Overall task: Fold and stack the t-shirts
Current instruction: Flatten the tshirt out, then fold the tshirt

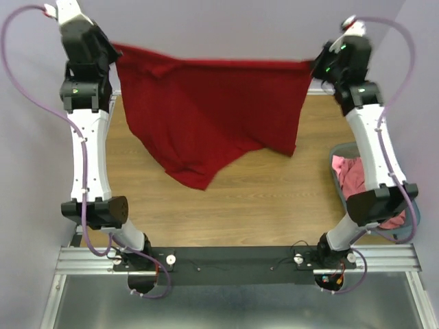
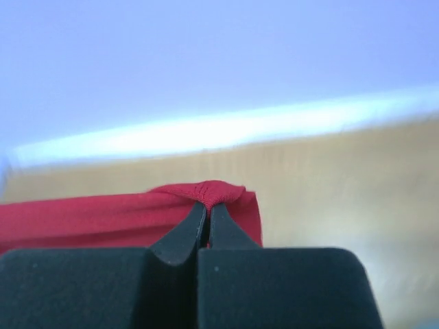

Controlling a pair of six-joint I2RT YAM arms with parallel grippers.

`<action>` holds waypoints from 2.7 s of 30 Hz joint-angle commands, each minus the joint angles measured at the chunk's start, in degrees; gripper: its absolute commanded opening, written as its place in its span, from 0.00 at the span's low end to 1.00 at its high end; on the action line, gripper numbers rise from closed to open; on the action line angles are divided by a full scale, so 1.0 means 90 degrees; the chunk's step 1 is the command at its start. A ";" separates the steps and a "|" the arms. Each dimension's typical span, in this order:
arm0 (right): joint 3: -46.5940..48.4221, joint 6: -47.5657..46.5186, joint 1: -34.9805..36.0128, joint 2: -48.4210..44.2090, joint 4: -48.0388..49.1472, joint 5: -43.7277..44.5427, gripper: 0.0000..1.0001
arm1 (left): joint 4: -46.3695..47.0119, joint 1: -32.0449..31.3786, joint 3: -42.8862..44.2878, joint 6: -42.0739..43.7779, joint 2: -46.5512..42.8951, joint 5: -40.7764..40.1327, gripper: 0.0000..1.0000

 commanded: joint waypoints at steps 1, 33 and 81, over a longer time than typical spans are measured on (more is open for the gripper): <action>0.1475 -0.0769 -0.0041 -0.0277 -0.0297 0.1412 0.01 | -0.0237 0.0069 0.1731 -0.0302 -0.0043 0.0082 0.00; -0.0826 -0.2469 0.0106 -0.3657 -0.0180 0.1637 0.01 | 0.1628 0.0020 -0.1739 0.0996 -0.3034 0.0248 0.00; -0.0105 -0.2547 -0.0509 0.3463 0.1890 0.1706 0.01 | 0.1659 -0.0078 -0.1753 -0.0664 0.2632 0.1186 0.00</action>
